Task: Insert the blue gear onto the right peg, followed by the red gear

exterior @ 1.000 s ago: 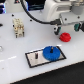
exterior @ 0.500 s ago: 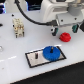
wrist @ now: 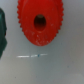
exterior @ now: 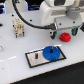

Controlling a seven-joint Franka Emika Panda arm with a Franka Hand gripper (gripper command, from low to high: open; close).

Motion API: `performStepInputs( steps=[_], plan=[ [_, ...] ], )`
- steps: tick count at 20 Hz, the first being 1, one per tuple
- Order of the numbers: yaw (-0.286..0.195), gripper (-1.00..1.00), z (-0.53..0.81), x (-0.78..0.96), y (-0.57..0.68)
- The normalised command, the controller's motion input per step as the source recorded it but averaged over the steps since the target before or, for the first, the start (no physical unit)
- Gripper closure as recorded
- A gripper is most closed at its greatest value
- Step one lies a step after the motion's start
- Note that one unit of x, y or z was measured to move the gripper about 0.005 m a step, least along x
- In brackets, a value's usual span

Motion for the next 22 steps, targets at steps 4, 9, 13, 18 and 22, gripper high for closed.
performStepInputs(
  steps=[4,9,13,18,22],
  plan=[
    [0.0,-1.0,-0.16,-0.05,0.05],
    [0.0,-1.0,-0.01,0.24,-0.03],
    [0.0,-1.0,-0.03,0.32,0.0],
    [0.0,1.0,0.01,0.07,0.02],
    [0.0,1.0,0.03,0.06,0.09]
  ],
)
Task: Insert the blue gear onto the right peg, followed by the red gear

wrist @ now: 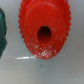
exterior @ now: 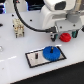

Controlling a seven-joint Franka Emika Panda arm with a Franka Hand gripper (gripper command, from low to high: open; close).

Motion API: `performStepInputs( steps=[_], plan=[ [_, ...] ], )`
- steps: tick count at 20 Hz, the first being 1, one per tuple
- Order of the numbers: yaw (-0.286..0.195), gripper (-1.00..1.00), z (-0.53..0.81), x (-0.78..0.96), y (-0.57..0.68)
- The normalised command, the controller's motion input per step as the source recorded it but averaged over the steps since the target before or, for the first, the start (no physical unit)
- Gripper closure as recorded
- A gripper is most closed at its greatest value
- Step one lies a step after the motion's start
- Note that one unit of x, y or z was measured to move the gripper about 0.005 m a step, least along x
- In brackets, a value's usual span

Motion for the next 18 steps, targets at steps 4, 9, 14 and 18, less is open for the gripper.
performStepInputs(
  steps=[4,9,14,18],
  plan=[
    [0.0,1.0,0.07,0.06,0.1],
    [0.0,1.0,0.02,0.04,0.04],
    [0.0,1.0,0.02,0.02,0.03],
    [0.0,1.0,0.33,0.06,0.0]
  ],
)
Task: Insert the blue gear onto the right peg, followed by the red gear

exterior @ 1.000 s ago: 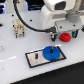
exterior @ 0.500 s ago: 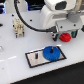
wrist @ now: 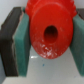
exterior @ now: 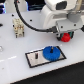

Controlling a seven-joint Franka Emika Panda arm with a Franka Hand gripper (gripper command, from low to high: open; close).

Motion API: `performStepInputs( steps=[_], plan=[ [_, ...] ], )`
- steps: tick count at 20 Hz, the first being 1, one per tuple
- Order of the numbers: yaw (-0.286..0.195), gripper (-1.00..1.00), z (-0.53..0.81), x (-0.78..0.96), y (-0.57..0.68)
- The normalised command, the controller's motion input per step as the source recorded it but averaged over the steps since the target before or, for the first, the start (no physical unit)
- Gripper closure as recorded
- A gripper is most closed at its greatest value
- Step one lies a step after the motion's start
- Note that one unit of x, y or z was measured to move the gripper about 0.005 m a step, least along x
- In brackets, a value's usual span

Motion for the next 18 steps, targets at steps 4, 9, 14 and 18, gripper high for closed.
performStepInputs(
  steps=[4,9,14,18],
  plan=[
    [0.0,1.0,0.59,0.22,0.0],
    [0.0,1.0,0.6,0.29,-0.09],
    [0.0,1.0,0.53,0.47,-0.24],
    [0.0,1.0,0.46,0.53,-0.32]
  ],
)
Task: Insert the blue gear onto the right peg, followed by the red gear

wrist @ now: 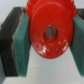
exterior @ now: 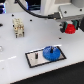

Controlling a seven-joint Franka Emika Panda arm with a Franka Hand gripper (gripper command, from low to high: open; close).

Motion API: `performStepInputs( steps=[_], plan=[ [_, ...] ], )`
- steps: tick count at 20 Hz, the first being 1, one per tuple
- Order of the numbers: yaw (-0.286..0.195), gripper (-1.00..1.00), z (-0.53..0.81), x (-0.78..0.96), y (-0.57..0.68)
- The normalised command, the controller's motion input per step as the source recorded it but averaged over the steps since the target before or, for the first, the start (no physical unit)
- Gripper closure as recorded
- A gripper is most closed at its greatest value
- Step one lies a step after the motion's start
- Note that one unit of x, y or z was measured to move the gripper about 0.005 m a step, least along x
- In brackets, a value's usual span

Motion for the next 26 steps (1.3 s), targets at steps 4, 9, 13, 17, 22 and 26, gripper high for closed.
performStepInputs(
  steps=[4,9,13,17,22,26],
  plan=[
    [0.0,1.0,0.36,0.53,-0.39],
    [0.0,1.0,0.26,0.54,-0.39],
    [0.0,1.0,0.21,0.62,-0.33],
    [0.0,1.0,0.15,0.69,-0.28],
    [0.0,1.0,0.08,0.67,-0.25],
    [0.0,1.0,0.01,0.49,-0.22]
  ],
)
